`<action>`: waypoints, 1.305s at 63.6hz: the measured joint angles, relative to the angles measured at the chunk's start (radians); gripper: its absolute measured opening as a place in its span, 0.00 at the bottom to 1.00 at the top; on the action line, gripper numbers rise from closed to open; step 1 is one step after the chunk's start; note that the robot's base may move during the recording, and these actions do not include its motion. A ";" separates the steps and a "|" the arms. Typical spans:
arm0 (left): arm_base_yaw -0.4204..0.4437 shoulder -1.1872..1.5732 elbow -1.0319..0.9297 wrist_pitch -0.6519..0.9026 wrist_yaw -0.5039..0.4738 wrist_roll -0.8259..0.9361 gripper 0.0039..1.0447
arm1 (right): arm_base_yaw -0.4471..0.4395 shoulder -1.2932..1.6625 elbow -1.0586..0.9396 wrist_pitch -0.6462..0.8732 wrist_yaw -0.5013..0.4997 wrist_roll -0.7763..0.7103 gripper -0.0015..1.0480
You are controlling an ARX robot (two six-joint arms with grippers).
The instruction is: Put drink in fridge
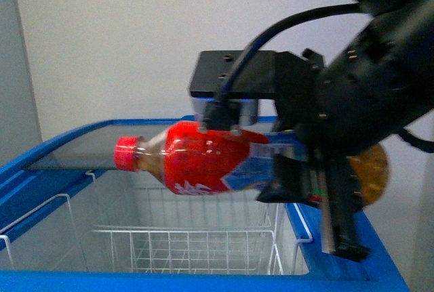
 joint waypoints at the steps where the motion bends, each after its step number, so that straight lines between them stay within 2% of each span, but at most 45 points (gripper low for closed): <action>1: 0.000 -0.005 -0.002 -0.004 0.000 0.000 0.02 | 0.003 0.011 0.007 0.003 0.000 0.005 0.38; 23: 0.000 -0.144 -0.043 -0.102 0.000 0.000 0.02 | 0.028 0.285 0.187 0.013 0.011 0.108 0.38; 26: 0.000 -0.156 -0.068 -0.079 0.000 0.000 0.02 | 0.028 0.325 0.214 0.013 0.005 0.121 0.38; 54: 0.000 -0.309 -0.070 -0.221 0.000 0.000 0.02 | 0.005 0.505 0.336 0.038 0.001 0.151 0.38; 68: 0.000 -0.367 -0.070 -0.280 0.000 0.000 0.02 | -0.005 0.587 0.410 0.107 0.073 0.164 0.38; 83: 0.000 -0.412 -0.070 -0.324 0.000 0.000 0.02 | -0.015 0.673 0.484 0.114 0.127 0.193 0.38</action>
